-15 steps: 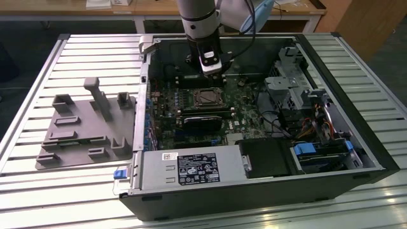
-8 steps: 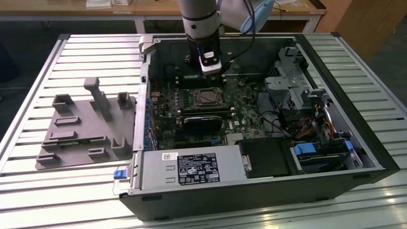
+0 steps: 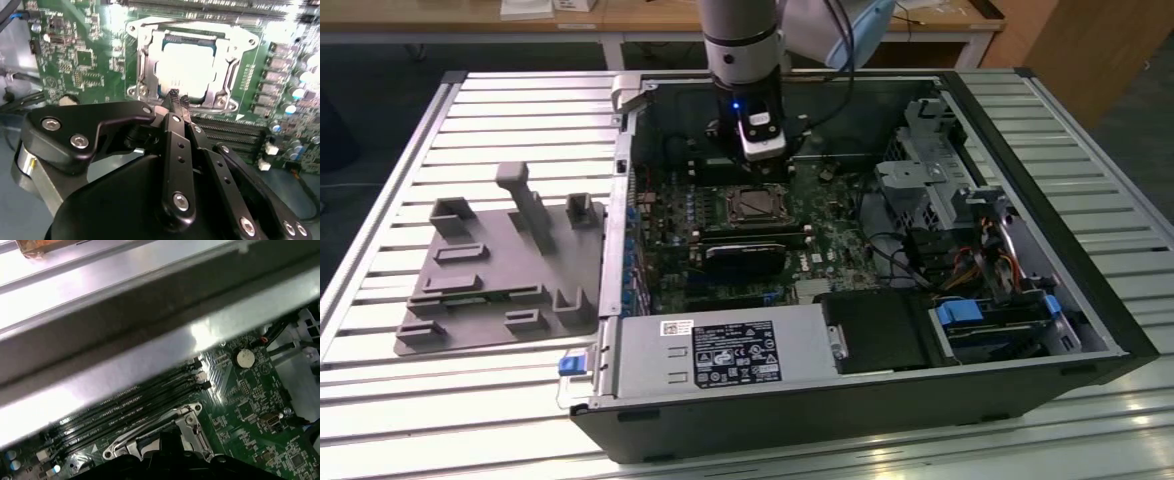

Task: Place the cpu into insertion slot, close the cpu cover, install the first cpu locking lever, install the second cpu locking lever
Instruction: 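Install the first cpu locking lever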

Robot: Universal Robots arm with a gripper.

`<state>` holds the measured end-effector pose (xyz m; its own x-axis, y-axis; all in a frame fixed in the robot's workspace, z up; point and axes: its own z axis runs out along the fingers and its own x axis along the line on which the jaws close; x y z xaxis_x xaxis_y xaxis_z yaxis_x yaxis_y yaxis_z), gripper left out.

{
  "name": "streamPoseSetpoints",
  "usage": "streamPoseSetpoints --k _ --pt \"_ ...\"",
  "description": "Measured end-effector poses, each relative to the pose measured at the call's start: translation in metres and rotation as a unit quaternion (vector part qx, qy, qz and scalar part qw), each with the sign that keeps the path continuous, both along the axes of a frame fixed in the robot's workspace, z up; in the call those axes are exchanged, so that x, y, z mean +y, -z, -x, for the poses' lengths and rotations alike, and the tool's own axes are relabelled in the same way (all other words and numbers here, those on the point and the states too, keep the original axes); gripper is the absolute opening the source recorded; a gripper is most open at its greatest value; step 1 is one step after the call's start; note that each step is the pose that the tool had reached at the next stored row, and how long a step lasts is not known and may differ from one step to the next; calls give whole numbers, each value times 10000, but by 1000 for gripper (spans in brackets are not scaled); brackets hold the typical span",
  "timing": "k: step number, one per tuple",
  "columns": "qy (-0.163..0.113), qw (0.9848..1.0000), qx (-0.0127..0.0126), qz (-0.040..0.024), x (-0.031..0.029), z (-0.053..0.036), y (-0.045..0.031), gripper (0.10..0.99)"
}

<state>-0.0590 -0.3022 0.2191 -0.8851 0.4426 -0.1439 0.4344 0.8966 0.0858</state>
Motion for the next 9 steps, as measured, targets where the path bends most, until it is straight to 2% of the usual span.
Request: streamPoseSetpoints --k 5,6,9 --pt "0 10000 93 25 -66 -1 21 102" --pt "0 9999 132 33 -105 -1 33 102" --pt "-1 9999 148 35 -157 -1 40 102"
